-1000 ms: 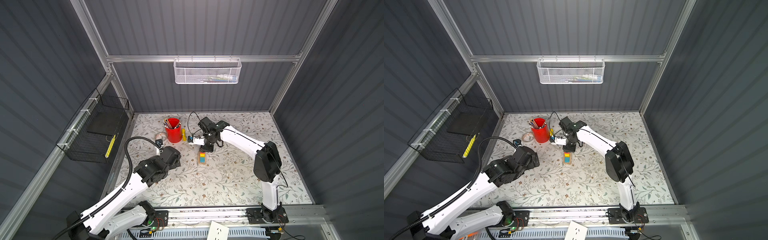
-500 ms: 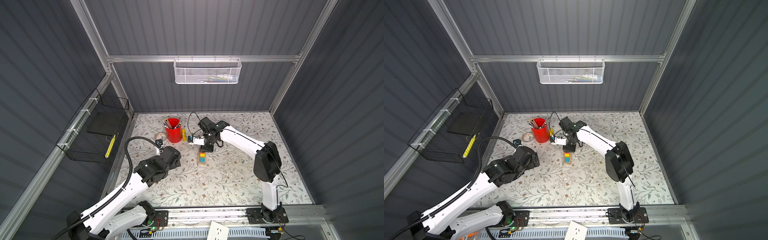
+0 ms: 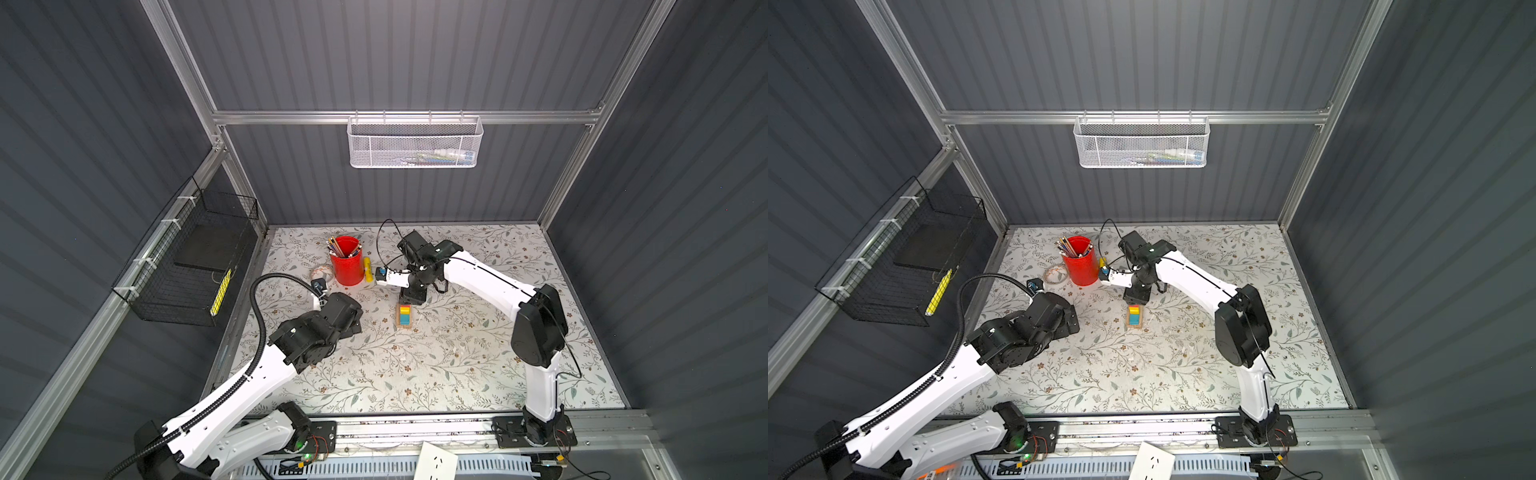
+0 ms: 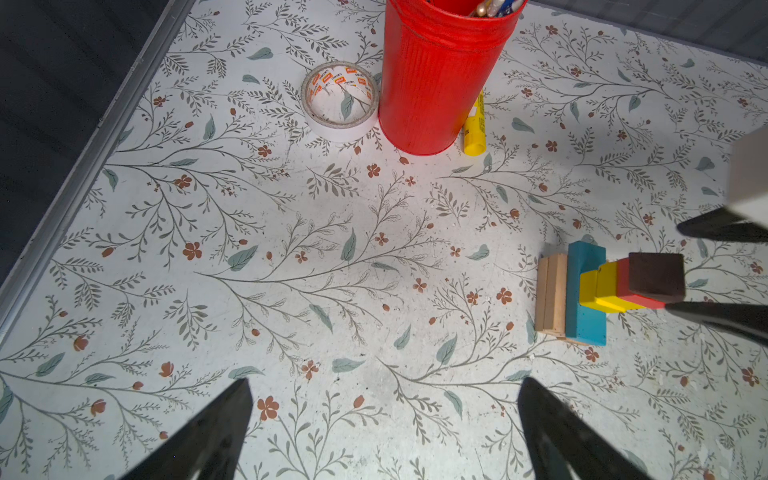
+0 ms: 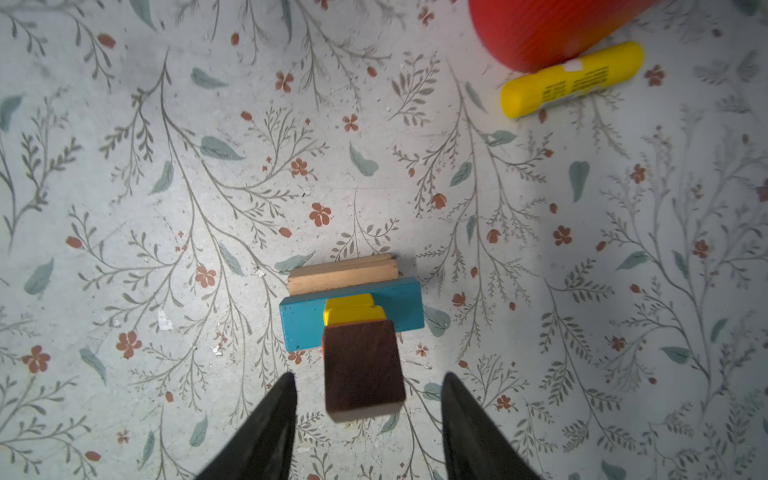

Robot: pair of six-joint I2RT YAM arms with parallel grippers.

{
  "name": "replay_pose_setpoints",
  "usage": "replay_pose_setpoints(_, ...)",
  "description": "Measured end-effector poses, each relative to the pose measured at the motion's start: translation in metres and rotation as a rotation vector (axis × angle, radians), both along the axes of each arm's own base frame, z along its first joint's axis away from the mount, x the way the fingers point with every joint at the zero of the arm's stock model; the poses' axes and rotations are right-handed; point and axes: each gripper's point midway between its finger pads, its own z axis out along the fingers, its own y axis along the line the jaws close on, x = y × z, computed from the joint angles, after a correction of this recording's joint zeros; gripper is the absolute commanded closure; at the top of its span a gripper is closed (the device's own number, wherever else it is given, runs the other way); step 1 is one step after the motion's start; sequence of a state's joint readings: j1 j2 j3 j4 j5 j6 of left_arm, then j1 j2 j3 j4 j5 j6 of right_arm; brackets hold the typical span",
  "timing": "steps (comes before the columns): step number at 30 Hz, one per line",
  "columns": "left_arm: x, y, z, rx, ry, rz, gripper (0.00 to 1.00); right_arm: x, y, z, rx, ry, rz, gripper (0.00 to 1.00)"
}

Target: Build the wood block tower

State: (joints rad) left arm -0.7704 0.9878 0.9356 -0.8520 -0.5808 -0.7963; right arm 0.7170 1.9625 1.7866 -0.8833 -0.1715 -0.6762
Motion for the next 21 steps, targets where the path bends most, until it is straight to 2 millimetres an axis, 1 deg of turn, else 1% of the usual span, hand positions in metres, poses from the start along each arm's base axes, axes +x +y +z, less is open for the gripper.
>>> replay_pose_setpoints(1, 0.0, 0.0, 0.0, 0.001, -0.001, 0.001, 0.0, 0.0, -0.001, 0.011, 0.026, -0.016, -0.018, 0.37)
replay_pose_setpoints(3, 0.0, 0.001, 0.001, 0.005, -0.004, 0.004, 0.0, -0.004, -0.005, 0.039, 0.095, -0.052, -0.067, 0.33)
replay_pose_setpoints(5, 0.001, 0.003, 0.002, 0.013, -0.012, 0.01, 0.0, -0.007, -0.016, 0.072, 0.186, -0.091, -0.145, 0.29)
replay_pose_setpoints(6, 0.002, 0.004, 0.002, 0.017, -0.015, 0.013, 0.0, -0.006, -0.023, 0.085, 0.228, -0.107, -0.189, 0.27)
replay_pose_setpoints(8, 0.004, 0.008, 0.004, 0.033, -0.026, 0.02, 0.0, -0.005, -0.049, 0.108, 0.314, -0.14, -0.313, 0.22)
replay_pose_setpoints(9, 0.005, 0.009, 0.005, 0.04, -0.032, 0.022, 0.0, -0.005, -0.061, 0.114, 0.346, -0.15, -0.373, 0.2)
replay_pose_setpoints(10, 0.007, 0.01, 0.006, 0.044, -0.039, 0.025, 0.0, -0.003, -0.077, 0.118, 0.38, -0.163, -0.447, 0.17)
replay_pose_setpoints(12, 0.013, 0.014, 0.01, 0.056, -0.063, 0.038, 0.0, -0.002, -0.111, 0.116, 0.423, -0.189, -0.595, 0.09)
replay_pose_setpoints(14, 0.025, 0.021, 0.014, 0.079, -0.095, 0.067, 0.0, -0.001, -0.15, 0.103, 0.44, -0.217, -0.761, 0.01)
replay_pose_setpoints(16, 0.039, 0.034, 0.011, 0.126, -0.121, 0.114, 0.0, -0.001, -0.191, 0.082, 0.439, -0.244, -0.93, 0.01)
replay_pose_setpoints(18, 0.055, 0.052, -0.001, 0.189, -0.125, 0.166, 0.0, 0.001, -0.236, 0.056, 0.435, -0.274, -1.116, 0.01)
replay_pose_setpoints(20, 0.073, 0.079, -0.019, 0.249, -0.12, 0.237, 0.0, 0.001, -0.287, 0.026, 0.412, -0.305, -1.315, 0.01)
replay_pose_setpoints(21, 0.079, 0.092, -0.03, 0.272, -0.116, 0.267, 0.0, 0.0, -0.307, 0.014, 0.4, -0.322, -1.394, 0.01)
